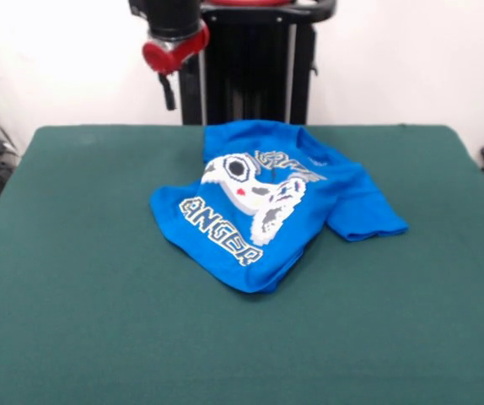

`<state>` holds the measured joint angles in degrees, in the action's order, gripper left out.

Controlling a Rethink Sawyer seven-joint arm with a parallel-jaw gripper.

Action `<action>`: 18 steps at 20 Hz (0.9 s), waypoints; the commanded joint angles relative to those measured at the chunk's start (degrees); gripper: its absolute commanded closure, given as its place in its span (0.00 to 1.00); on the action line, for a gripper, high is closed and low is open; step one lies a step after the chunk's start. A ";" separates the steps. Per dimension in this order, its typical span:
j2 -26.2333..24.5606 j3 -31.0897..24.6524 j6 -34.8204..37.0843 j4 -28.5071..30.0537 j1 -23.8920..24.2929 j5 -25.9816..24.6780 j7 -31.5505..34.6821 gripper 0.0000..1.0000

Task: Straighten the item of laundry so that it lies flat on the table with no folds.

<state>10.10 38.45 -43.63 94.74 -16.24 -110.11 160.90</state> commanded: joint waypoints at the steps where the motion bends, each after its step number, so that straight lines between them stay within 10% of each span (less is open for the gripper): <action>1: 0.44 -3.52 1.23 -10.92 1.32 -2.17 2.11 0.00; 18: 3.41 -3.87 1.16 -19.03 3.67 0.13 7.02 0.00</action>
<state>15.11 39.73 -43.64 83.09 -12.44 -111.17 160.90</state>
